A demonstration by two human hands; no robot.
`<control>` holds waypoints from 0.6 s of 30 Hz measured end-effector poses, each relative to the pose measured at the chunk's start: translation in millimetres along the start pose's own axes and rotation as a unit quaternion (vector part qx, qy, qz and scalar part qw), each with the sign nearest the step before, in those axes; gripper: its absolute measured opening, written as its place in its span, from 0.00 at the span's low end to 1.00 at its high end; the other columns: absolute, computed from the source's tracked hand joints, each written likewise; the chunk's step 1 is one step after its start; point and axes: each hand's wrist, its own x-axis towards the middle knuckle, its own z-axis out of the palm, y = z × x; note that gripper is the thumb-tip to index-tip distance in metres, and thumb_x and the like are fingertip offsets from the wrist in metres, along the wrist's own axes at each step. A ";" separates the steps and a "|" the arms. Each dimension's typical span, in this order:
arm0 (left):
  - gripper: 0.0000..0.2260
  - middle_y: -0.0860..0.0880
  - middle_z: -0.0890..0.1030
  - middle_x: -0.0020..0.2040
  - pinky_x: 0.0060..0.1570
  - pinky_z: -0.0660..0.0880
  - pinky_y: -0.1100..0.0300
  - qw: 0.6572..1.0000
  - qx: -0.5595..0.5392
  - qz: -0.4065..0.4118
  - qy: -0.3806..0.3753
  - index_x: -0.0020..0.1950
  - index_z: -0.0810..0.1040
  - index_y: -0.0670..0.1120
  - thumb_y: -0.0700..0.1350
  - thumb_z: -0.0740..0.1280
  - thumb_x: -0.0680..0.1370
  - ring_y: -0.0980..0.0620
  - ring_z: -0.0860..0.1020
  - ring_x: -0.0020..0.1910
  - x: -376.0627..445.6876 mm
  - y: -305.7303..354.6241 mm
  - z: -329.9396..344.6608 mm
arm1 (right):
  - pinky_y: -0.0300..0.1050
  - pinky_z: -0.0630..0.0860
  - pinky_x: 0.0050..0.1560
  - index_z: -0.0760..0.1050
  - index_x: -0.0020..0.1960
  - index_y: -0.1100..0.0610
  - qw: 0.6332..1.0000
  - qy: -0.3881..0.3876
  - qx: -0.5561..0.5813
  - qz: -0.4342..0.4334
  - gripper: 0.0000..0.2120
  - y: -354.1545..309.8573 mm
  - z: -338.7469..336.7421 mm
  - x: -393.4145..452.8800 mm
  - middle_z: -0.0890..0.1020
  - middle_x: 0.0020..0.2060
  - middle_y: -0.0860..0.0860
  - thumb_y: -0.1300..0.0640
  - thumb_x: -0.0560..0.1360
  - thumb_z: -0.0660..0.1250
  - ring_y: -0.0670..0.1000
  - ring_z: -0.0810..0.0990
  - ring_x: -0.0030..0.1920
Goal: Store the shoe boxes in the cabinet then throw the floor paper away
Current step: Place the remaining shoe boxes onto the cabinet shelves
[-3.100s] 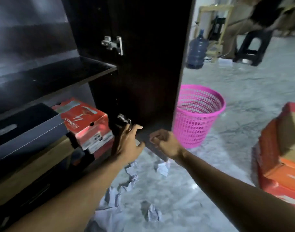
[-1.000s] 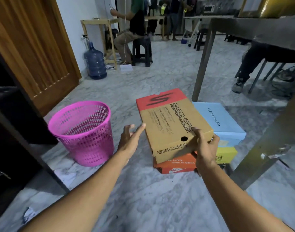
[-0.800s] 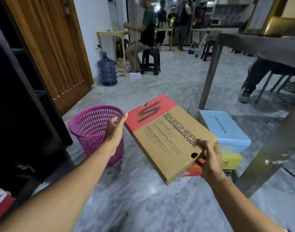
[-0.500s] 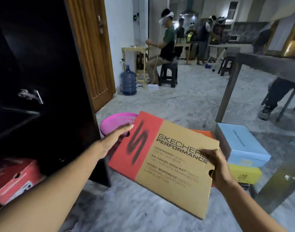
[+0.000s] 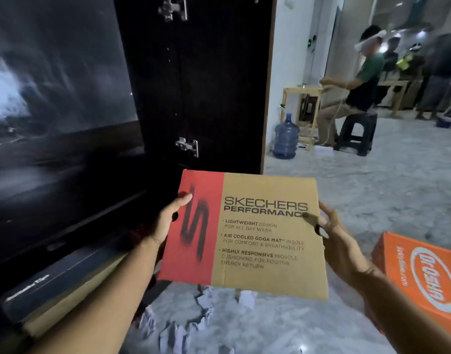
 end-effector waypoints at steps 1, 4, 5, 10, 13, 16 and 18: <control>0.09 0.55 0.88 0.51 0.67 0.75 0.58 0.999 -0.007 0.007 0.034 0.53 0.86 0.49 0.50 0.72 0.77 0.58 0.85 0.53 -0.1 2.6 -22.4 | 0.59 0.77 0.59 0.66 0.77 0.41 1.000 -0.025 0.007 0.013 0.35 3.4 16.8 4.9 0.83 0.66 0.50 0.46 0.71 0.69 0.56 0.82 0.62; 0.13 0.49 0.87 0.56 0.68 0.74 0.48 0.992 -0.044 0.015 0.120 0.54 0.88 0.51 0.54 0.73 0.73 0.47 0.84 0.58 -3.8 14.1 -71.2 | 0.67 0.79 0.62 0.67 0.76 0.39 0.993 -0.104 0.013 0.047 0.38 15.0 62.3 21.7 0.83 0.67 0.51 0.47 0.67 0.73 0.58 0.83 0.65; 0.11 0.48 0.88 0.53 0.63 0.76 0.49 0.989 -0.053 0.014 0.138 0.53 0.87 0.50 0.53 0.71 0.75 0.46 0.84 0.55 -4.7 17.9 -80.5 | 0.69 0.78 0.63 0.68 0.76 0.39 0.991 -0.125 0.006 0.047 0.41 15.7 76.4 26.9 0.82 0.67 0.52 0.46 0.64 0.75 0.59 0.82 0.66; 0.23 0.45 0.86 0.55 0.60 0.79 0.47 0.967 -0.047 -0.042 0.247 0.58 0.85 0.50 0.64 0.73 0.71 0.42 0.84 0.55 3.3 31.5 -143.0 | 0.66 0.78 0.64 0.78 0.65 0.41 0.984 -0.168 -0.007 0.064 0.23 8.8 160.4 67.3 0.84 0.60 0.52 0.46 0.70 0.72 0.58 0.81 0.63; 0.28 0.42 0.85 0.54 0.55 0.80 0.53 0.925 -0.015 -0.115 0.361 0.53 0.85 0.46 0.68 0.76 0.66 0.42 0.83 0.53 6.1 42.2 -173.6 | 0.65 0.80 0.61 0.84 0.58 0.43 0.985 -0.141 0.014 0.100 0.12 7.0 209.1 97.7 0.81 0.47 0.56 0.46 0.76 0.70 0.58 0.81 0.56; 0.12 0.41 0.82 0.47 0.41 0.75 0.63 0.857 0.109 -0.042 0.503 0.47 0.81 0.42 0.50 0.71 0.78 0.46 0.79 0.50 7.2 60.3 -181.9 | 0.64 0.82 0.59 0.85 0.59 0.43 0.982 -0.132 0.002 0.133 0.13 10.7 250.7 119.6 0.78 0.47 0.57 0.48 0.79 0.64 0.60 0.79 0.56; 0.16 0.40 0.81 0.58 0.58 0.76 0.58 0.811 0.221 0.024 0.541 0.57 0.82 0.44 0.52 0.73 0.75 0.42 0.79 0.59 3.2 69.3 -177.3 | 0.63 0.84 0.55 0.84 0.55 0.50 0.981 -0.124 -0.008 0.147 0.12 12.3 273.6 132.9 0.80 0.55 0.57 0.46 0.78 0.67 0.60 0.80 0.57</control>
